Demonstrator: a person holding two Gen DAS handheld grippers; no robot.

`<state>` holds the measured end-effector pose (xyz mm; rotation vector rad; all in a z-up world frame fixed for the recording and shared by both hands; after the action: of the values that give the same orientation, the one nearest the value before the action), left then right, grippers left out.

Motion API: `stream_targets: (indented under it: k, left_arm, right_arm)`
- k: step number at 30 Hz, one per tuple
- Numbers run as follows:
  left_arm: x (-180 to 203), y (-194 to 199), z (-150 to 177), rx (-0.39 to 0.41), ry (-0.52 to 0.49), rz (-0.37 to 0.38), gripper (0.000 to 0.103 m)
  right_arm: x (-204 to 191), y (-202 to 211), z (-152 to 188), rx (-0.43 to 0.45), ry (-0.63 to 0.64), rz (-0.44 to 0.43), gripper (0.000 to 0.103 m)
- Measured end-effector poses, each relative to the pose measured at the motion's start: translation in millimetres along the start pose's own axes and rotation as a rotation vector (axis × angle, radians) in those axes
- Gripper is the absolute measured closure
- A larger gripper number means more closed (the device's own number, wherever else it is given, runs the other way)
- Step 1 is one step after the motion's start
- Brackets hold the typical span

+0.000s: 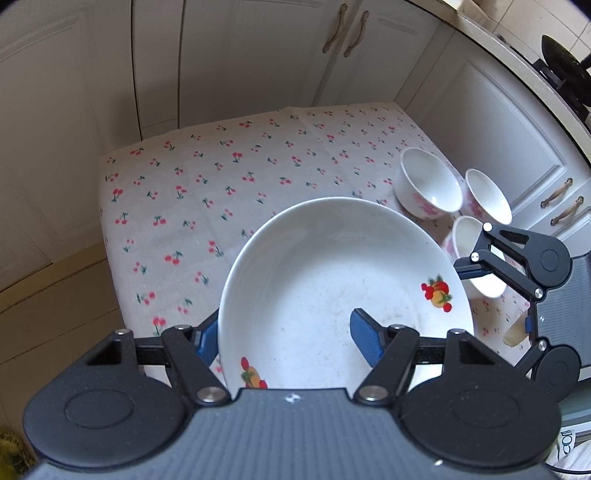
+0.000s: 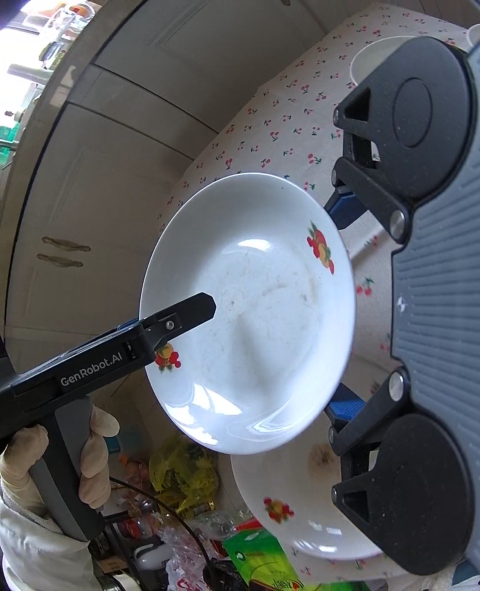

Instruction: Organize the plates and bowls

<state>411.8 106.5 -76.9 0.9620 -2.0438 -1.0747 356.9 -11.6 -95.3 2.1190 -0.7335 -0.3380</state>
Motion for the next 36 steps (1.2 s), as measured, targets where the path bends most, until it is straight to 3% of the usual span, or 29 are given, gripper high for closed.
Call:
stream_targets:
  k: [22,36]
  left_arm:
    - [53.9,41.5,53.7,0.031,-0.009,-0.008,0.033]
    - [68.3,35.0,80.5,0.025,0.004,0.009,0.033]
  right_arm:
    - [-54.4,45.3,31.7,0.017,0.013,-0.009,0.012]
    - [-77.1,52.8,53.2,-0.008,0.003,-0.022,0.012]
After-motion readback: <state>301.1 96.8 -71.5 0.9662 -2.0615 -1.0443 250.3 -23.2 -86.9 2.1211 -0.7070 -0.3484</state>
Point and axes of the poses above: each gripper's, at about its wrist camera, not at the fingertips, and y roughly against the way its jaws point, x to its right, z to its underside, the point moved 9 cm from there along -y, roughly the way its jaws point, and after that the axes turned 8 degrees about -y, right-handed, at the moved point
